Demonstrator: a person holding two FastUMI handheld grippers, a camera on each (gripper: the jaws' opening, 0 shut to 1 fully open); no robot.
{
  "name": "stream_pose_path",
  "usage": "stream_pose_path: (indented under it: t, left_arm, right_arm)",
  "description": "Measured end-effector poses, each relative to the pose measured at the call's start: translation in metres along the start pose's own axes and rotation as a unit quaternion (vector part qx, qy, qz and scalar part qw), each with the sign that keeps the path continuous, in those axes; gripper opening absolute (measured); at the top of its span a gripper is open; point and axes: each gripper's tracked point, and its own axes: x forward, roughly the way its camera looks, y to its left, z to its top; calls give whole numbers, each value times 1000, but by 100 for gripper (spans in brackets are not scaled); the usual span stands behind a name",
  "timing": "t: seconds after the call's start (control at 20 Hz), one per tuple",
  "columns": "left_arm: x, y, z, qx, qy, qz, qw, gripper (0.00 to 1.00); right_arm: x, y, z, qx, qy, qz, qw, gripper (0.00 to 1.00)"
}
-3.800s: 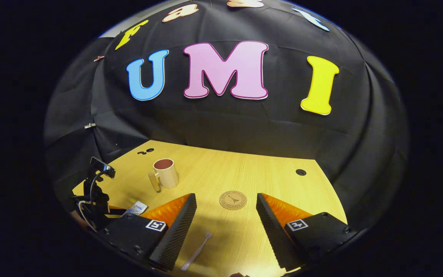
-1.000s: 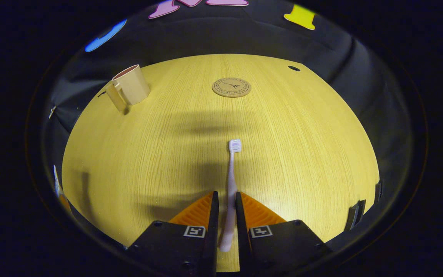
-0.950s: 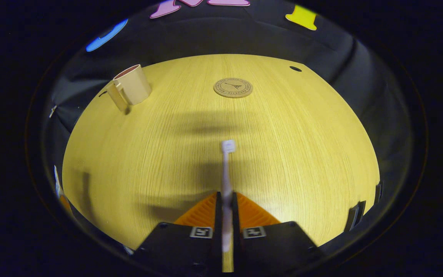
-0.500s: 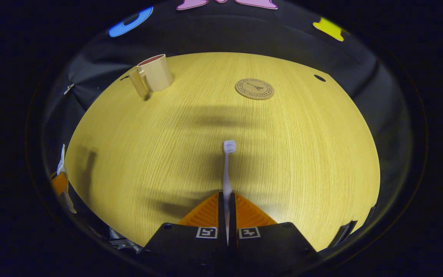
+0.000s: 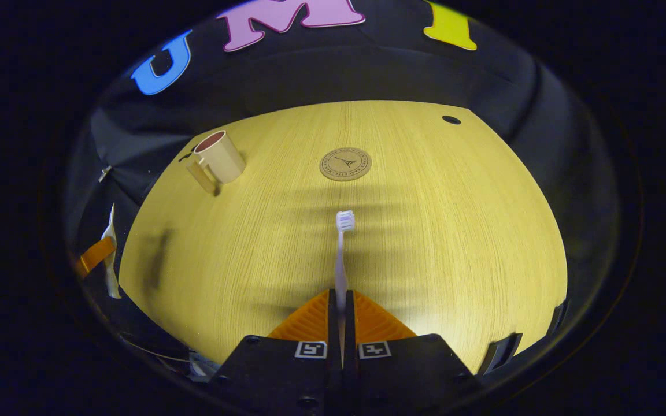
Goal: Put the toothbrush and toothpaste on the desktop into the cup, then pick up the cup and place it on the coaster on the desktop.
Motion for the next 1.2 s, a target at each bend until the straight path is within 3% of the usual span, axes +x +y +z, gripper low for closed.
stream_pose_path:
  t: [0.3, 0.35, 0.4, 0.6, 0.7, 0.75, 0.8, 0.9, 1.0, 1.05, 1.2]
  left_arm:
    - [35, -22, 75, 2, -56, -9, 998, 19]
    - [42, -27, 86, -4, -63, -10, 998, 24]
    - [49, -32, 97, -11, -71, -12, 997, 19]
    - [83, -47, 137, -27, -105, -13, 994, 19]
    - [102, -50, 152, -44, -118, -7, 992, 19]
    - [112, -54, 157, -58, -122, -8, 991, 14]
    - [122, -56, 164, -71, -127, -9, 989, 19]
    - [143, -57, 176, -85, -137, -6, 987, 14]
    - [162, -57, 189, -89, -151, -6, 984, 19]
    - [172, -59, 195, -92, -161, -9, 983, 14]
    - [201, -62, 208, -98, -183, -21, 978, 19]
  right_arm:
    - [-19, 7, 16, 3, -15, 36, 999, 5]
    - [-20, 7, 20, -2, -17, 39, 999, 5]
    - [-20, 7, 23, -5, -19, 43, 999, 5]
    - [-14, 4, 39, 14, -19, 54, 998, 5]
    - [-8, 1, 46, 22, -15, 59, 998, 5]
    - [-4, -3, 49, 22, -13, 58, 998, 5]
    - [-2, -5, 52, 21, -11, 60, 998, 5]
    - [3, -11, 60, 16, -14, 62, 998, 5]
    - [7, -14, 63, 19, -8, 67, 998, 5]
    - [9, -14, 64, 25, -3, 72, 997, 5]
    - [17, -13, 65, 35, 11, 82, 996, 5]
